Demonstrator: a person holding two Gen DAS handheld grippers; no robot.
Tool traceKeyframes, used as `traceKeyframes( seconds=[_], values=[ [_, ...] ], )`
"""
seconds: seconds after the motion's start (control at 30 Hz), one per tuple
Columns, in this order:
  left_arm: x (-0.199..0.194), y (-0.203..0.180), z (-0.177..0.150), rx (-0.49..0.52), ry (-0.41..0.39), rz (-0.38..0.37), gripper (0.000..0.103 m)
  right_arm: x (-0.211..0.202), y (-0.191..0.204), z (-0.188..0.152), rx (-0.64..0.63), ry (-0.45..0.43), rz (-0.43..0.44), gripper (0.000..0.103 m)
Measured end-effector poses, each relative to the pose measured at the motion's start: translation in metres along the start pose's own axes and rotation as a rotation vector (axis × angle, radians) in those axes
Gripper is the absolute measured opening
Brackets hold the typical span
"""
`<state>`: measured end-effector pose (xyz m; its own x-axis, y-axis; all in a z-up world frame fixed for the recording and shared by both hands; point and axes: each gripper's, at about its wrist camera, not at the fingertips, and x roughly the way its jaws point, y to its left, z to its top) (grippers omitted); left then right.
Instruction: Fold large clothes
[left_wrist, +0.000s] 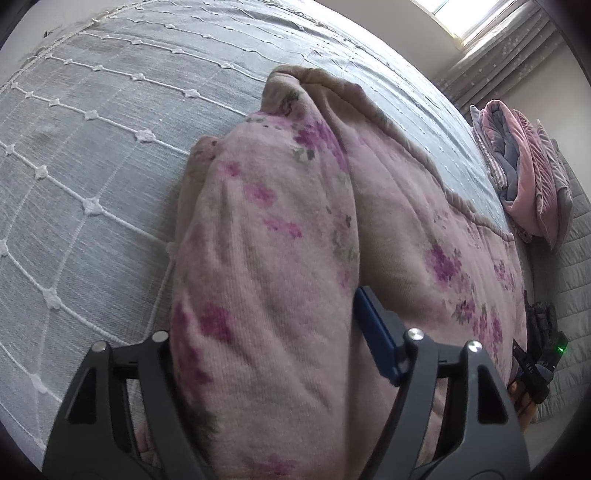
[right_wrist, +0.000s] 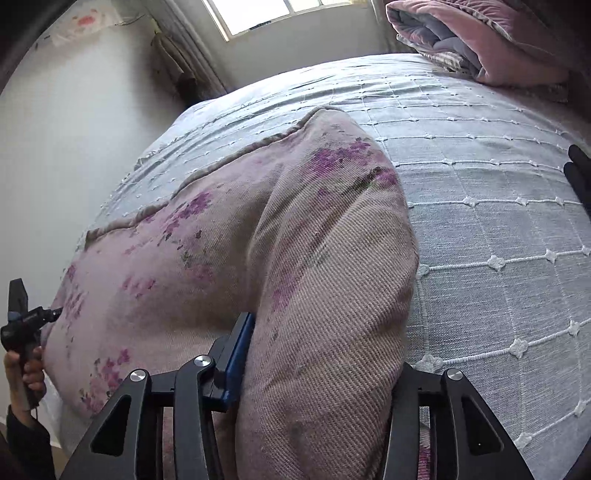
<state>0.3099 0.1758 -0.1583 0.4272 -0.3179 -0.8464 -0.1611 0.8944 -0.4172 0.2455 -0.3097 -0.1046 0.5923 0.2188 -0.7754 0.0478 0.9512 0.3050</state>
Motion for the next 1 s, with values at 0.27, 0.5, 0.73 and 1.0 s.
traceKeyframes(
  seconds=[0.27, 0.5, 0.73, 1.0],
  values=[
    [0.000, -0.001, -0.004, 0.002, -0.033, 0.020, 0.075, 0.006, 0.008, 0.001, -0.018, -0.005, -0.016, 0.047],
    [-0.003, 0.002, -0.008, -0.010, -0.056, 0.029, 0.061, 0.013, -0.008, 0.000, 0.042, 0.006, 0.035, 0.066],
    [-0.028, -0.007, -0.013, -0.031, -0.132, 0.039, 0.027, 0.013, -0.020, 0.003, 0.111, 0.027, 0.160, 0.033],
    [-0.092, -0.010, 0.005, -0.040, -0.202, -0.029, 0.020, -0.049, 0.043, 0.027, -0.033, -0.081, 0.082, 0.022]
  ],
)
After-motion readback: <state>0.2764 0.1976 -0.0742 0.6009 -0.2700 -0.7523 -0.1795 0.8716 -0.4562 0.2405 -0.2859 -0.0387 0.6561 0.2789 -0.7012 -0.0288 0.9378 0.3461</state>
